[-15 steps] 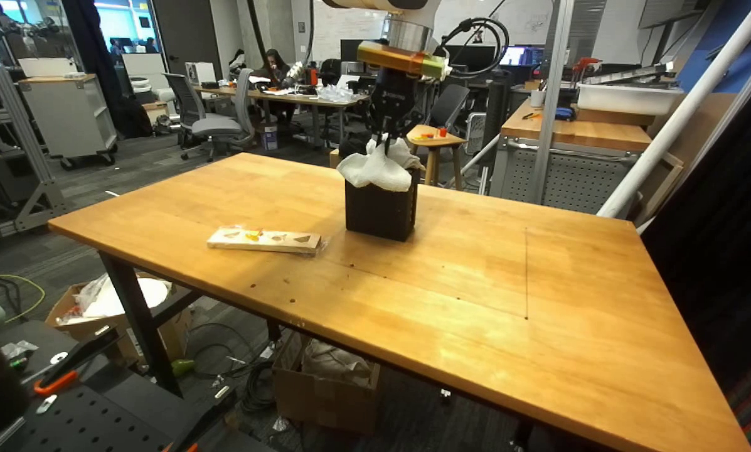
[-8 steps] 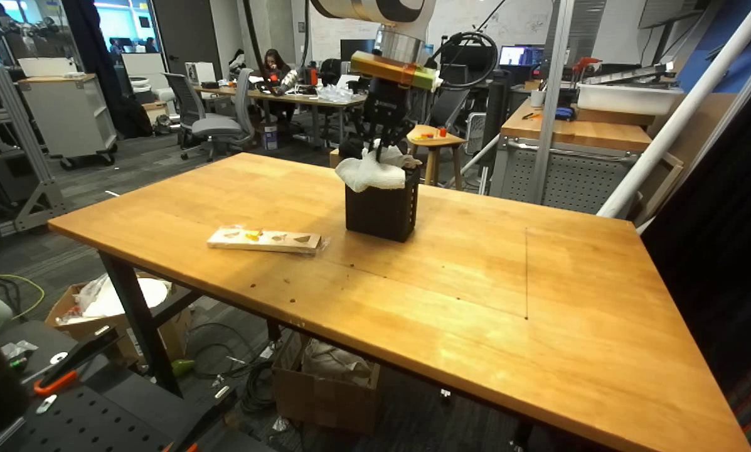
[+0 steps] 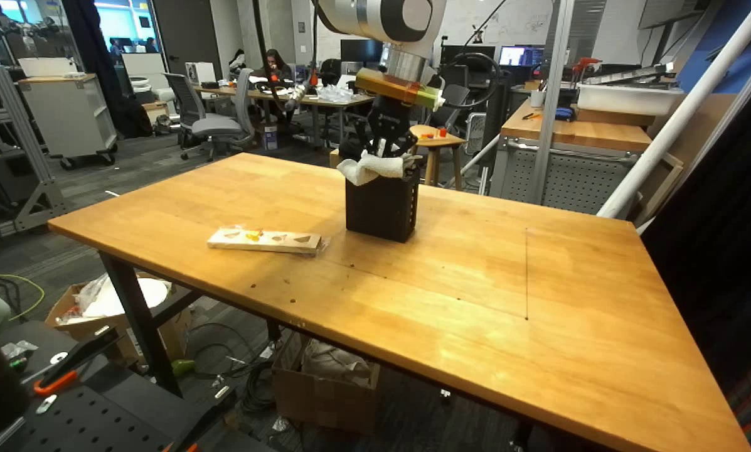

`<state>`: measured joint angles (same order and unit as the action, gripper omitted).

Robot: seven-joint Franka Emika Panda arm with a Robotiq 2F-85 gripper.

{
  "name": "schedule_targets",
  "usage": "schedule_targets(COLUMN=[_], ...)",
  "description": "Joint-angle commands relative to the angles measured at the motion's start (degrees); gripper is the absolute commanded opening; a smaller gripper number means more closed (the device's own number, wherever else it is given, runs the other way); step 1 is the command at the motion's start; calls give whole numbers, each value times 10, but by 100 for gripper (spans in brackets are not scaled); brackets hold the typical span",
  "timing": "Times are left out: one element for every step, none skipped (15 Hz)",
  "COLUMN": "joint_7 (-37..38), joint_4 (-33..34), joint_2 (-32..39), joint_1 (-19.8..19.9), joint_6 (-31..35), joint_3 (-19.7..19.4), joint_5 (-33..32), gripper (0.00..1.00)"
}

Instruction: Put the white towel in the black box

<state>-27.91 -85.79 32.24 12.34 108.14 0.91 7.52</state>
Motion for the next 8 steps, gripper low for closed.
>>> schedule_targets(joint_7=[-17, -19, -22, -24, -28, -32, -37, -41], joint_4=[-4, -5, -5, -7, -9, -11, -13, -13], joint_2=[23, 26, 28, 29, 30, 32, 34, 36], joint_1=[16, 18, 19, 21, 22, 23, 24, 25], joint_6=[21, 21, 20, 18, 15, 11, 6, 2], joint_3=[6, 8, 9, 10, 12, 13, 14, 15], joint_5=[31, 39, 47, 53, 58, 63, 67, 70], gripper=[3, 3, 3, 3, 3, 3, 3, 3])
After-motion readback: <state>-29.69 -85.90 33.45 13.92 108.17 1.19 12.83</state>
